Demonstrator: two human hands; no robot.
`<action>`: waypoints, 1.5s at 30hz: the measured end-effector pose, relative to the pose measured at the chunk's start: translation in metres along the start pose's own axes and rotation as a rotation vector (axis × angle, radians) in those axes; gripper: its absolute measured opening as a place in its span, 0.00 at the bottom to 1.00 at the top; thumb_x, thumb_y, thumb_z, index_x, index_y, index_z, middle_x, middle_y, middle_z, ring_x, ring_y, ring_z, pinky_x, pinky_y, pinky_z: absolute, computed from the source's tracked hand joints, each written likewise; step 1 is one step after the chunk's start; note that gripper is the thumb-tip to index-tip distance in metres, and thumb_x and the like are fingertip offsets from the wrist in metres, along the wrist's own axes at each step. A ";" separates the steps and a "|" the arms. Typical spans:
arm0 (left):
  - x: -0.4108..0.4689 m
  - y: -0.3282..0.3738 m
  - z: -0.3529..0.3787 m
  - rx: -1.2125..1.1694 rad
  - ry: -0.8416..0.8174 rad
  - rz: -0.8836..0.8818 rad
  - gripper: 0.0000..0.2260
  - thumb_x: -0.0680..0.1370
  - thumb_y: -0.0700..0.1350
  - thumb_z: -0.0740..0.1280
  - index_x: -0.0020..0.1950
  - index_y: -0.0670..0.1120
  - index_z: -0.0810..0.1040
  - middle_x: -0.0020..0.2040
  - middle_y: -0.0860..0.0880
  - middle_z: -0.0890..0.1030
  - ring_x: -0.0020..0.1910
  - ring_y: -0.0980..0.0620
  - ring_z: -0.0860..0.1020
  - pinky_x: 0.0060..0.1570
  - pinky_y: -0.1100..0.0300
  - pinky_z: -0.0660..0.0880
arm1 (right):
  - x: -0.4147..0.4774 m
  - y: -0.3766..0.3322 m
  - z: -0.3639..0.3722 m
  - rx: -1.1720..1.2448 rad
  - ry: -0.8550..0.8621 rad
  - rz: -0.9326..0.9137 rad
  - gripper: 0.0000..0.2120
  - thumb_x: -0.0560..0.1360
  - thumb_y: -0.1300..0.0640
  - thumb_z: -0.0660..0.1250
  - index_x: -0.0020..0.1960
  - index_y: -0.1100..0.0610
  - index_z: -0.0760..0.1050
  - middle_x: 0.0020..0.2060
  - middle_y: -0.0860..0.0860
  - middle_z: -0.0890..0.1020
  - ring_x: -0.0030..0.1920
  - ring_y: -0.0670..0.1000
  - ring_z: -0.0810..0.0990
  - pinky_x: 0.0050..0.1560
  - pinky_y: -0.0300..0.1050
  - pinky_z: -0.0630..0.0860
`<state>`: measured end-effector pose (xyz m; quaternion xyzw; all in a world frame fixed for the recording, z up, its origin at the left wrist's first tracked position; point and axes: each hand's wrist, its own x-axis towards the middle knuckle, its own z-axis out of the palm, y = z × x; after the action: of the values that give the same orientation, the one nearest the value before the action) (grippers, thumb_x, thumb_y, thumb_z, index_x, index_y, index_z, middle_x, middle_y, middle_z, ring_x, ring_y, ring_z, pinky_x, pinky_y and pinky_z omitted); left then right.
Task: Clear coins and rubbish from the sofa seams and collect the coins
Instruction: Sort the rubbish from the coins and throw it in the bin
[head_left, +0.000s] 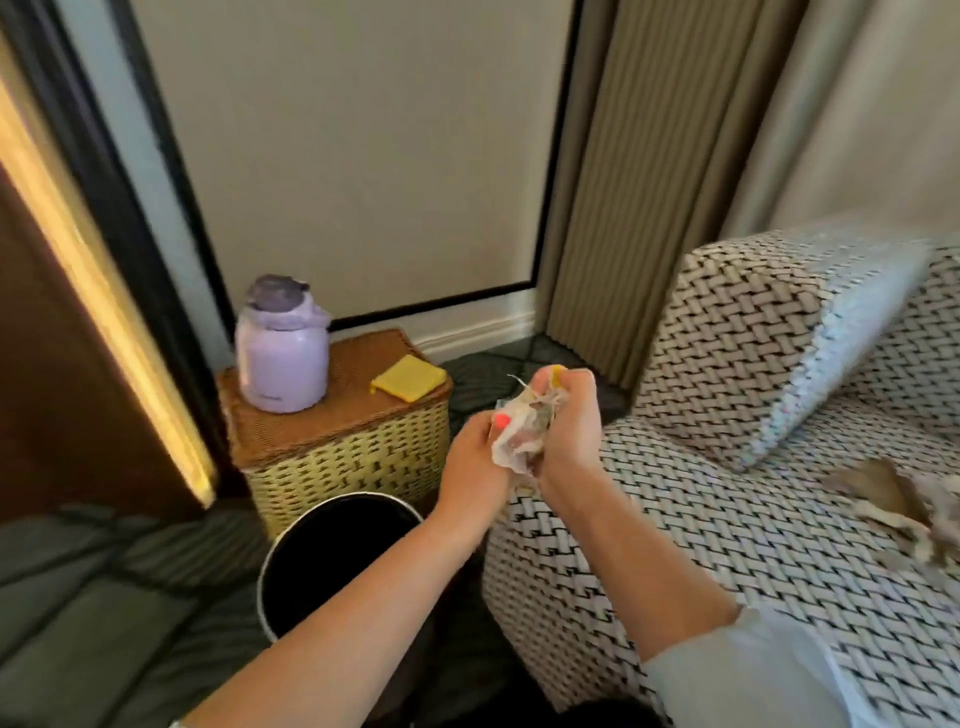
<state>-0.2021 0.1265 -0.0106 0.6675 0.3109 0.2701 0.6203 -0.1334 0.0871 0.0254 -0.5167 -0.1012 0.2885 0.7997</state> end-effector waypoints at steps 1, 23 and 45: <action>0.004 -0.007 -0.015 -0.006 0.067 -0.016 0.06 0.79 0.46 0.65 0.54 0.47 0.78 0.48 0.45 0.81 0.42 0.48 0.77 0.38 0.57 0.70 | -0.001 0.013 0.010 -0.082 -0.051 -0.009 0.04 0.62 0.54 0.60 0.31 0.54 0.69 0.34 0.57 0.68 0.36 0.55 0.68 0.39 0.49 0.66; 0.005 -0.189 -0.125 -0.457 0.240 -0.730 0.40 0.74 0.74 0.48 0.76 0.49 0.64 0.70 0.44 0.73 0.66 0.42 0.73 0.65 0.42 0.69 | 0.019 0.225 -0.020 -1.724 -1.004 0.201 0.24 0.79 0.54 0.53 0.73 0.42 0.66 0.80 0.50 0.49 0.78 0.56 0.39 0.74 0.61 0.35; 0.031 -0.020 -0.012 -0.331 0.307 -0.216 0.09 0.80 0.44 0.59 0.51 0.47 0.79 0.54 0.47 0.81 0.48 0.51 0.80 0.47 0.55 0.77 | -0.003 0.034 -0.043 -0.738 -0.274 -0.119 0.19 0.78 0.65 0.58 0.64 0.52 0.76 0.56 0.46 0.80 0.52 0.43 0.81 0.57 0.43 0.78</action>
<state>-0.1919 0.1581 -0.0308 0.4708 0.4227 0.3479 0.6918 -0.1286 0.0624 -0.0238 -0.7192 -0.3334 0.2524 0.5548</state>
